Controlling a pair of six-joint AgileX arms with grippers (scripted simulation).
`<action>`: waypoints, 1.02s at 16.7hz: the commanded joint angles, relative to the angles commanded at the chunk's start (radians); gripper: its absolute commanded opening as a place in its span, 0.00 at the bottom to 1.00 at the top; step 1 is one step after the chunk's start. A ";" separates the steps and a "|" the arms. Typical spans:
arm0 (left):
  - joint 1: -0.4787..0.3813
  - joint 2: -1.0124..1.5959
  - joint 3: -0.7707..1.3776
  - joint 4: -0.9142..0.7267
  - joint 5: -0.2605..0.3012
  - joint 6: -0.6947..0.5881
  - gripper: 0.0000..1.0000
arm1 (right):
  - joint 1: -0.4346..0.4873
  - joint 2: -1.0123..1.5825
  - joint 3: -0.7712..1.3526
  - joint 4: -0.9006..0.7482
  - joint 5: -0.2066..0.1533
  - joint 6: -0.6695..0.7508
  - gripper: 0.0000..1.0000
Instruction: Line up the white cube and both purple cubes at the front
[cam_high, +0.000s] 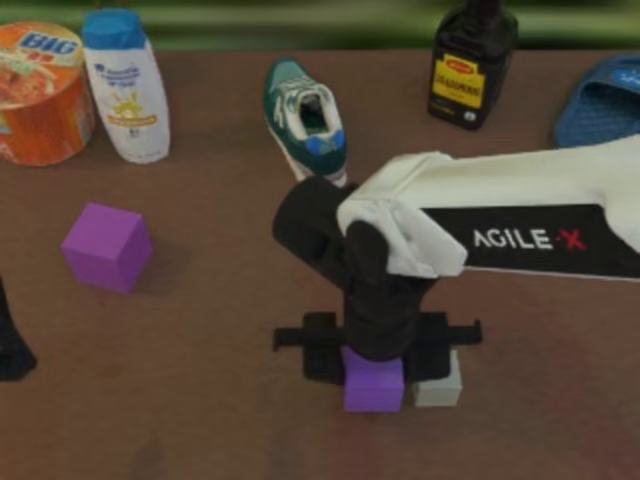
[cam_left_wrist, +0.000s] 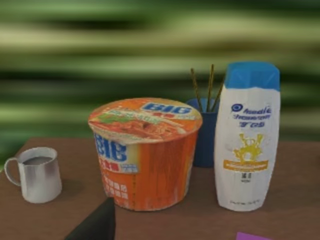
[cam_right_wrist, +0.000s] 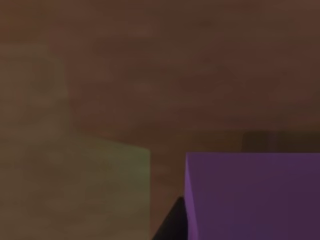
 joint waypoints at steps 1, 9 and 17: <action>0.000 0.000 0.000 0.000 0.000 0.000 1.00 | 0.000 0.000 0.000 0.000 0.000 0.000 0.15; 0.000 0.000 0.000 0.000 0.000 0.000 1.00 | 0.000 0.000 0.000 0.000 0.000 0.000 0.75; 0.000 0.000 0.000 0.000 0.000 0.000 1.00 | 0.000 0.000 0.000 0.000 0.000 0.000 1.00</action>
